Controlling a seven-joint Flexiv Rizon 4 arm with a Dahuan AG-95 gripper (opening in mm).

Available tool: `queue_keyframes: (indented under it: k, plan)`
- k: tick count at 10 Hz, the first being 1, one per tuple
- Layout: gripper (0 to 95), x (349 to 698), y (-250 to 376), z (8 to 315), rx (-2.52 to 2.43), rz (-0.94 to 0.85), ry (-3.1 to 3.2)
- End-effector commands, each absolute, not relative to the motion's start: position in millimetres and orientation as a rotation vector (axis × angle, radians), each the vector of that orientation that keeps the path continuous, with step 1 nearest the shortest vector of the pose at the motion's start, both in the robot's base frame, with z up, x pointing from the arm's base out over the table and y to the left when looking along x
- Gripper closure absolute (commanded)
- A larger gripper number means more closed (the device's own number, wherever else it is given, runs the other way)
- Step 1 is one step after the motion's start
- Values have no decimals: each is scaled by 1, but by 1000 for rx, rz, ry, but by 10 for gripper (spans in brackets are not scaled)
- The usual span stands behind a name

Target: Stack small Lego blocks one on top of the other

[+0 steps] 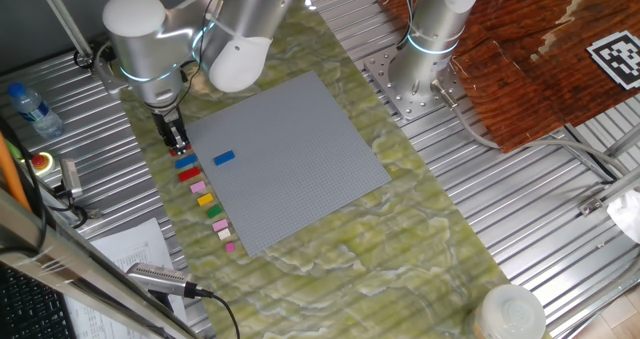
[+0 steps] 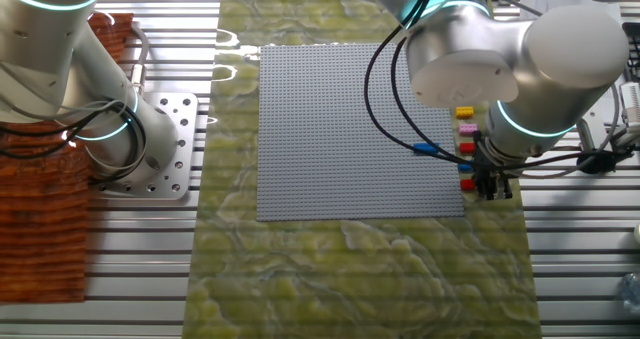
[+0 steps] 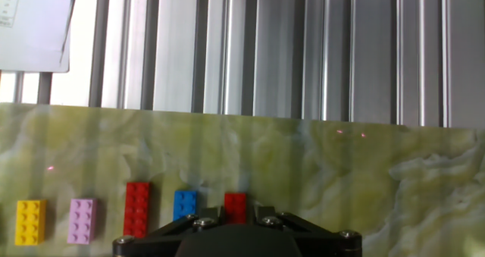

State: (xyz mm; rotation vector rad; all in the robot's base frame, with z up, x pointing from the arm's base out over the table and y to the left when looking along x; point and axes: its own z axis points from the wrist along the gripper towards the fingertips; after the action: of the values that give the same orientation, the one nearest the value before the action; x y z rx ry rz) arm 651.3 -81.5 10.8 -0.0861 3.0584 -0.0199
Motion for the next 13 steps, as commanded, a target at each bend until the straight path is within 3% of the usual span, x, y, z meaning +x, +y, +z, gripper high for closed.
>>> queue_keyframes:
  k: [1,8,9,13]
  plan:
    - [760,651,-81,11,-84,-19,3061]
    - [760,651,-81,11,-76,-16,3063]
    - [950,651,-81,11,-71,-15,3064]
    - [950,651,-81,13,-69,-8,3065]
